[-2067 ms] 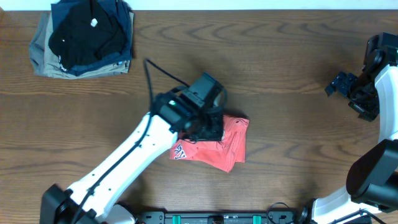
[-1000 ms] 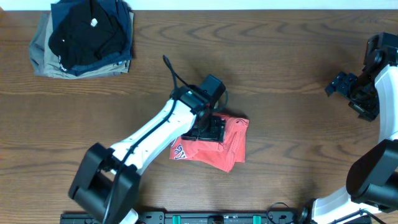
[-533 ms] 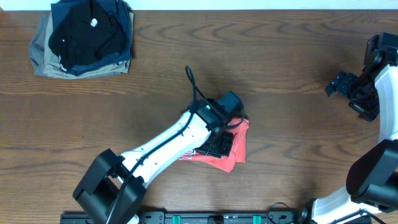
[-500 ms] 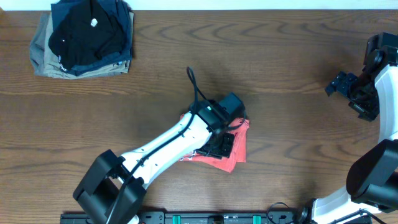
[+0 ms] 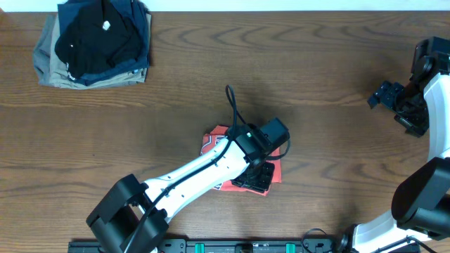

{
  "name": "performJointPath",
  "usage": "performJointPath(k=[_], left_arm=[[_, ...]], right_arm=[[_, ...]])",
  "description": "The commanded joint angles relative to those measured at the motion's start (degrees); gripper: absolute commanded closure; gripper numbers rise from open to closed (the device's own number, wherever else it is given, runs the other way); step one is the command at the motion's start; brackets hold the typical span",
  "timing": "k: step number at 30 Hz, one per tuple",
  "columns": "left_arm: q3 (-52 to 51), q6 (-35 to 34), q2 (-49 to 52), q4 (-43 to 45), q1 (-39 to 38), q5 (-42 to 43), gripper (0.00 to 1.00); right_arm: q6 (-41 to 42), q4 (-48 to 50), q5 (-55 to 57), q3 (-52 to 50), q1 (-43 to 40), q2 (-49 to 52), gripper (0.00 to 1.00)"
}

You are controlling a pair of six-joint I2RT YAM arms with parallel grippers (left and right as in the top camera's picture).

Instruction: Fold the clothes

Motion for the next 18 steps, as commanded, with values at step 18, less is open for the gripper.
performJointPath(k=[18], left_arm=[[5.9,3.1,-4.9,2.6,0.4,6.0,0.6]], right_arm=[[-0.4,0.0,0.1,0.2,-0.3,-0.5,0.01]])
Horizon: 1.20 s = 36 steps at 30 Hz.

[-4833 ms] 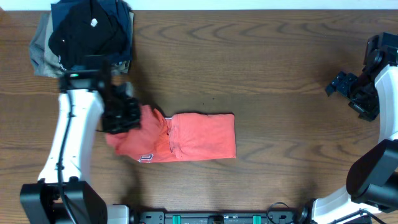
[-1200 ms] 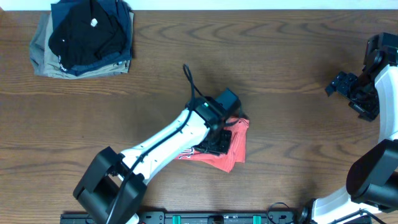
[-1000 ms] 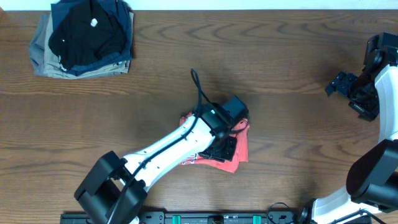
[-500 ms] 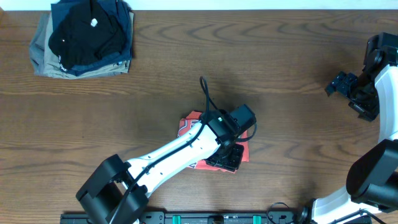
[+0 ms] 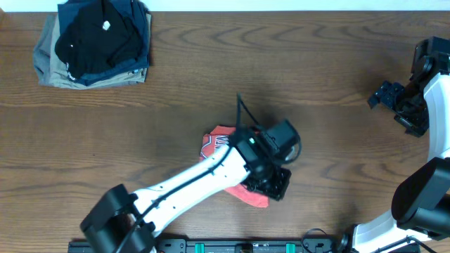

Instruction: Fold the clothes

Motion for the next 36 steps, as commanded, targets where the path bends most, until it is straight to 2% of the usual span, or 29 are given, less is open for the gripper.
performJointPath(k=[1,6,20,31,34,36], left_arm=[[2.3,1.3,-1.8,0.3,3.3,-6.3,0.59],[2.1,1.3,-1.4,2.5,7.3,-13.3,0.58],[2.1,1.3,10.4,7.6,8.2,-13.2,0.52],[2.1,2.4,11.9,10.9,8.1,-13.3,0.52],[2.1,2.4,11.9,10.7,8.1,-13.3,0.53],[2.1,2.4,11.9,10.6,8.1,-13.3,0.66]], right_arm=[[-0.4,0.0,0.1,0.2,-0.3,-0.5,0.01],[-0.4,0.0,0.1,0.2,-0.3,-0.5,0.01],[-0.4,0.0,0.1,0.2,-0.3,-0.5,0.01],[-0.4,0.0,0.1,0.2,-0.3,-0.5,0.01],[-0.4,0.0,0.1,0.2,-0.3,-0.5,0.01],[-0.4,0.0,0.1,0.2,-0.3,-0.5,0.01]])
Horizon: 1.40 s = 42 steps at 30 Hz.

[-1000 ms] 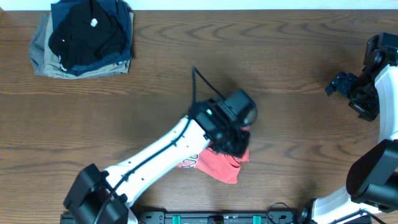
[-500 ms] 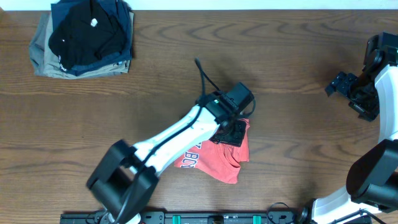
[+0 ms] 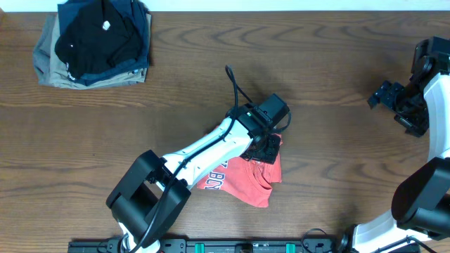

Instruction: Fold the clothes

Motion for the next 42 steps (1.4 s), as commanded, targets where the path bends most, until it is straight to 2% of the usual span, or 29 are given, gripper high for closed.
performJointPath(k=[1,4,14,18,27,28,29,30,31,32,39,42], left_arm=[[0.7,1.2,0.1,-0.2,0.1,-0.6,0.75],[0.8,1.2,-0.1,-0.3,0.1,-0.6,0.94],[4.8,1.2,-1.1,-4.4,0.0,1.5,0.94],[5.4,0.9,-1.4,-3.7,-0.7,4.4,0.94],[4.2,-0.8,-0.5,1.4,-5.1,3.1,0.93],[4.2,-0.9,-0.4,1.8,-5.5,2.6,0.87],[4.1,-1.0,-0.1,1.8,-5.9,1.9,0.75],[4.1,-1.0,-0.1,1.8,-6.2,1.5,0.58],[4.1,-0.9,-0.1,1.8,-6.3,1.1,0.5],[4.2,-0.9,-0.1,1.8,-6.3,1.0,0.46],[8.3,2.6,-2.8,-2.8,-6.1,0.6,0.46],[9.9,2.7,-4.9,-2.9,-6.1,-2.6,0.46]], right_arm=[[-0.4,0.0,0.1,0.2,-0.3,-0.5,0.01],[-0.4,0.0,0.1,0.2,-0.3,-0.5,0.01],[-0.4,0.0,0.1,0.2,-0.3,-0.5,0.01],[-0.4,0.0,0.1,0.2,-0.3,-0.5,0.01],[-0.4,0.0,0.1,0.2,-0.3,-0.5,0.01],[-0.4,0.0,0.1,0.2,-0.3,-0.5,0.01],[-0.4,0.0,0.1,0.2,-0.3,-0.5,0.01],[-0.4,0.0,0.1,0.2,-0.3,-0.5,0.01],[-0.4,0.0,0.1,0.2,-0.3,-0.5,0.01],[-0.4,0.0,0.1,0.2,-0.3,-0.5,0.01],[-0.4,0.0,0.1,0.2,-0.3,-0.5,0.01],[-0.4,0.0,0.1,0.2,-0.3,-0.5,0.01]])
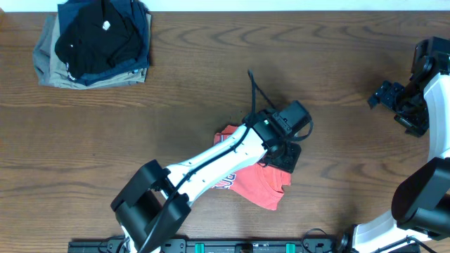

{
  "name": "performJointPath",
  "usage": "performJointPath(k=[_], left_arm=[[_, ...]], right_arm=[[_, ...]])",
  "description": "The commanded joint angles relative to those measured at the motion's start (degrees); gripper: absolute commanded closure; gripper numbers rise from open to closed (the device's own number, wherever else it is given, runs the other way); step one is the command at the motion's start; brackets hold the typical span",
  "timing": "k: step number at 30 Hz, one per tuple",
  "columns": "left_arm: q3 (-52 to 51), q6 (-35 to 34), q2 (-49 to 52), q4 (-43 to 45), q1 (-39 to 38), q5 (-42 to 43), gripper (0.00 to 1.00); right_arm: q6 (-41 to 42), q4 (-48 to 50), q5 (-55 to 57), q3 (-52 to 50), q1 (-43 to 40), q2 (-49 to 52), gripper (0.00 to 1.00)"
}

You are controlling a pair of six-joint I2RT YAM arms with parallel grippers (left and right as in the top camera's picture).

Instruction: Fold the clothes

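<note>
A red garment (256, 185) with white lettering lies crumpled on the wooden table near the front middle. My left gripper (284, 157) sits over its upper right part, and the wrist hides the fingers, so their state does not show. A part of the cloth peeks out left of the arm (228, 133). My right gripper (383, 95) hangs at the far right edge, away from the cloth, with nothing seen in it.
A stack of folded clothes (95, 42), black on navy on tan, rests at the back left corner. The right arm's base and links (422, 190) stand along the right edge. A black cable loops up behind the left wrist.
My left gripper has shifted right and slightly toward the front, and the red garment has moved right with it. The right arm has not moved.
The red garment first lay as a compact fold under my left gripper. Then it was pulled out of shape, with a flap toward the front. Later it lay spread with lettering showing, and now sits further right, still loose.
</note>
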Motion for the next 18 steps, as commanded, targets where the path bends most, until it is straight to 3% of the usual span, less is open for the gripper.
performJointPath(k=[1,5,12,18], left_arm=[[3.5,1.7,-4.7,0.1,0.2,-5.3,0.46],[3.3,1.3,-4.2,1.1,0.3,-8.0,0.55],[3.0,-0.7,1.4,3.8,0.2,-7.8,0.81],[3.0,-0.7,7.6,9.2,1.0,-7.8,0.86]], right_arm=[[-0.4,0.0,0.1,0.2,-0.3,-0.5,0.01],[-0.4,0.0,0.1,0.2,-0.3,-0.5,0.01],[-0.4,0.0,0.1,0.2,-0.3,-0.5,0.01],[-0.4,0.0,0.1,0.2,-0.3,-0.5,0.01]])
